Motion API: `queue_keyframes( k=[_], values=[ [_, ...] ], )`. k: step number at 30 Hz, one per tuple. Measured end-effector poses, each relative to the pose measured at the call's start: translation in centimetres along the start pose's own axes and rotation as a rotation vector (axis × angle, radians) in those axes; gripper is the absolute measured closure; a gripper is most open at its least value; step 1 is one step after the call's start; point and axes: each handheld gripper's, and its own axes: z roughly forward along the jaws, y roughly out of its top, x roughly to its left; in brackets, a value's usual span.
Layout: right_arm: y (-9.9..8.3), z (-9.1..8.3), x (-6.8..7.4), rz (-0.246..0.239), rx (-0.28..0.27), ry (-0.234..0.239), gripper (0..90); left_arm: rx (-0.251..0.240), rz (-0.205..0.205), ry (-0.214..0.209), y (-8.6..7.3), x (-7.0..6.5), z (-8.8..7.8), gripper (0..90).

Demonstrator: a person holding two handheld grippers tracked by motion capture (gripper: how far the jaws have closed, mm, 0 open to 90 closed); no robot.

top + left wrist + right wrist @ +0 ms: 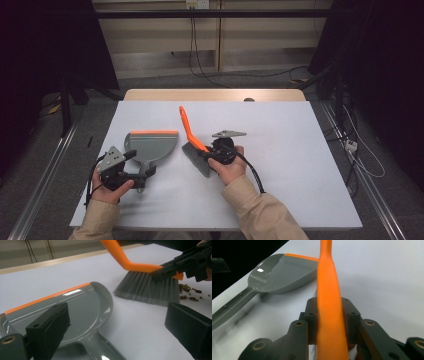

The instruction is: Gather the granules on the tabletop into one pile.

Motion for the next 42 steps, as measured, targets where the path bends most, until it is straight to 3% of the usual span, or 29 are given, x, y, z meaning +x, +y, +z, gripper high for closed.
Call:
queue_keyframes(
  k=[10, 22, 27, 30, 33, 36, 42],
  values=[
    [-1.4, -2.7, -1.9, 0.055, -0.016, -0.035, 70.7, 0.002, 0.011, 0.001, 0.1, -0.3, 0.1, 5.6],
    [-2.1, -4.8, -3.0, 0.058, -0.023, -0.066, 70.7, 0.007, 0.013, -0.003, 0.1, -0.5, 0.2, 5.6],
    [-2.3, -5.2, -3.1, 0.069, -0.036, -0.054, 70.8, 0.009, 0.011, -0.005, 0.1, -0.5, 0.3, 5.6],
    [-2.3, -5.2, -3.2, 0.12, -0.053, -0.008, 70.9, 0.012, 0.009, -0.007, 0.1, -0.5, 0.4, 5.6],
    [-2.0, -5.0, -3.1, 0.13, -0.063, 0.017, 71.0, 0.012, 0.007, -0.009, 0.1, -0.5, 0.6, 5.6],
    [-1.2, -5.0, -2.8, 0.109, -0.09, 0.026, 71.0, 0.014, 0.008, -0.009, 0.1, -0.4, 0.6, 5.6],
    [1.4, -3.8, -2.7, 0.007, -0.1, 0.006, 71.1, 0.009, 0.003, -0.012, 0.1, -0.3, 0.5, 5.6]
  ],
)
